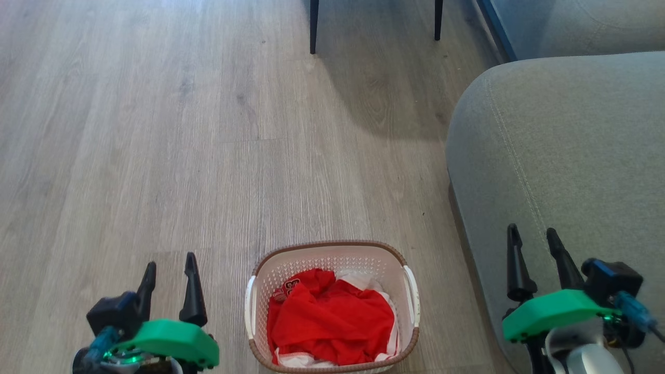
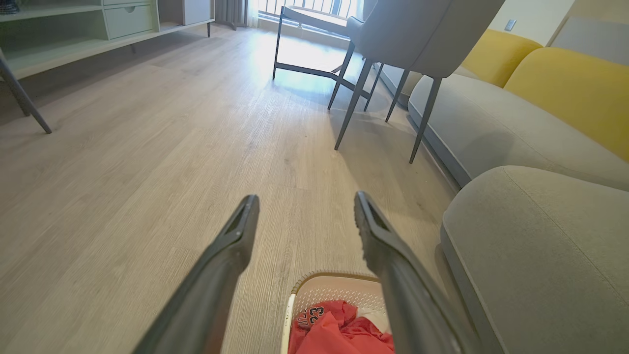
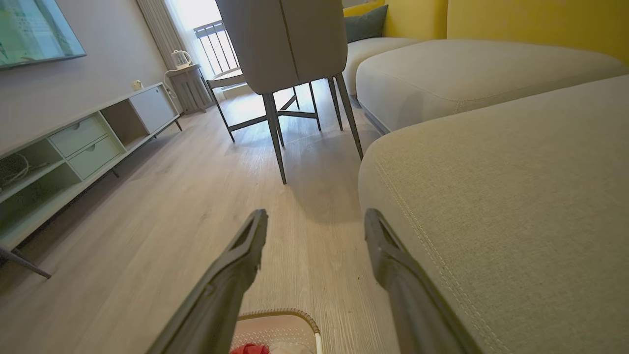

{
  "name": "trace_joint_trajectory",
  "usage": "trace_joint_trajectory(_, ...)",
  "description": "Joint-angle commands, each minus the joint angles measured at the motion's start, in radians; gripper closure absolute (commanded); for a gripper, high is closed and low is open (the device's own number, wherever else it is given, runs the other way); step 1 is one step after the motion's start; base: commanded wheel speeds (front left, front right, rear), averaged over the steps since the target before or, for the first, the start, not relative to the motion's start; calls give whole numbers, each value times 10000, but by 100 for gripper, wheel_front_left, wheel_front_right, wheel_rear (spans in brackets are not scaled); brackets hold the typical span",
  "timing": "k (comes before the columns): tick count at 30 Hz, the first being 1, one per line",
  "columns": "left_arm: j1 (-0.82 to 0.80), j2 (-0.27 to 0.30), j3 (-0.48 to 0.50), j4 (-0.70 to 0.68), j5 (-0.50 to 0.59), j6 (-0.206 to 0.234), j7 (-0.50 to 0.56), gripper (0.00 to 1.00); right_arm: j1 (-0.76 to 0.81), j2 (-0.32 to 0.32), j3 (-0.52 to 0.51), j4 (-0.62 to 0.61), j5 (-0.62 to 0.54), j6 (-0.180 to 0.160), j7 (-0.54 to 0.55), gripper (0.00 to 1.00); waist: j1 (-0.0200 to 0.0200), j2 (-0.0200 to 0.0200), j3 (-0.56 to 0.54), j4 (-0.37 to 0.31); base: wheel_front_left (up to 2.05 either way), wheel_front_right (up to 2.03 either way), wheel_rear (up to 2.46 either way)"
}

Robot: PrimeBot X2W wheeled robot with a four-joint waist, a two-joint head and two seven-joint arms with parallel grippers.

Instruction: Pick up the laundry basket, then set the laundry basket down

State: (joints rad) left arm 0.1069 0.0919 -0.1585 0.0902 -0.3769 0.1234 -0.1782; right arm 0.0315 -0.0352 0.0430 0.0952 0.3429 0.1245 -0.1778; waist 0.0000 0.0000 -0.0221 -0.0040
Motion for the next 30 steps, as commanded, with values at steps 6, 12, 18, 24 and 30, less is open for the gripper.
trace_joint_trajectory(6,-113,29,211,-322,814,-33,-296,0,-157,-128,367,-453,-909,53,-306,0,0,0,-1,-5,0,0,0)
trace_joint_trajectory(12,-40,-45,217,-362,1571,-27,-473,0,-136,-135,458,-523,-1651,56,-481,0,0,0,4,-17,0,0,0)
trace_joint_trajectory(18,33,-109,209,-421,2343,-10,-651,0,-112,-143,556,-622,-2406,59,-658,0,0,0,-2,-28,0,0,0)
trace_joint_trajectory(24,89,-158,181,-484,3130,16,-830,0,-80,-150,670,-721,-3145,61,-834,0,0,0,-3,-33,0,0,0)
trace_joint_trajectory(30,85,-209,243,-410,3189,-57,-835,0,-85,-150,671,-699,-3153,62,-839,0,0,0,-5,-42,0,0,0)
